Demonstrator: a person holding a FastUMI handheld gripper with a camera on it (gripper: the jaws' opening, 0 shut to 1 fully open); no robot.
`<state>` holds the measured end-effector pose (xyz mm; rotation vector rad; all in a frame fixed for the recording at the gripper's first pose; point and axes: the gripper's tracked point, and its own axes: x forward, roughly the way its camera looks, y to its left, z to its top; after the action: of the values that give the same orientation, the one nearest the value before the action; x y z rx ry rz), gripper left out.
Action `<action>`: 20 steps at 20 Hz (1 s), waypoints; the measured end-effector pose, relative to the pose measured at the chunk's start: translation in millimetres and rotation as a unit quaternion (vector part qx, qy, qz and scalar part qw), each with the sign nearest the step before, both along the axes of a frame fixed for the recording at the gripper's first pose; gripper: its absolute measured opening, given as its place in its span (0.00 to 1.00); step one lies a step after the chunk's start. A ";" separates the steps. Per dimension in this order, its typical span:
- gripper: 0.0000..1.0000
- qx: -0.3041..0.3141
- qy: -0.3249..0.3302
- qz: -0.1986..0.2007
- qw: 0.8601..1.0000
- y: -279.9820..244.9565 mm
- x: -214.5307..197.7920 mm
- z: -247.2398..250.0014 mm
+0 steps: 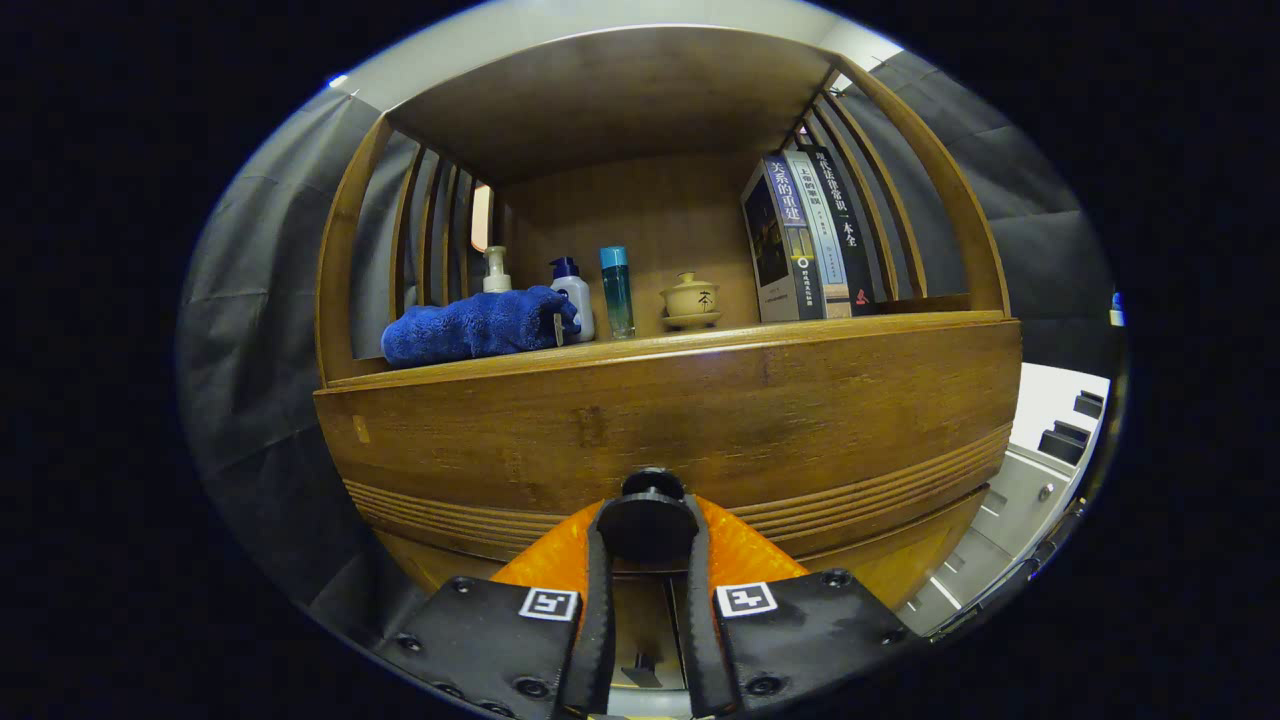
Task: Pull open the drawer, take out the items inside it, and place them on the countertop above the cabinet.
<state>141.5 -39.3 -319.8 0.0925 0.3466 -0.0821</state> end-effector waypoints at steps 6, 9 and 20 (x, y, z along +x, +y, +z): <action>0.37 0.000 -0.013 0.007 1.000 5.7 -25.4 10.4; 0.37 0.007 -0.006 0.007 1.000 8.7 -41.6 13.5; 0.37 0.004 0.006 0.024 1.000 19.1 -96.2 24.8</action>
<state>45.3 -20.2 -295.0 0.0921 0.3610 -0.0339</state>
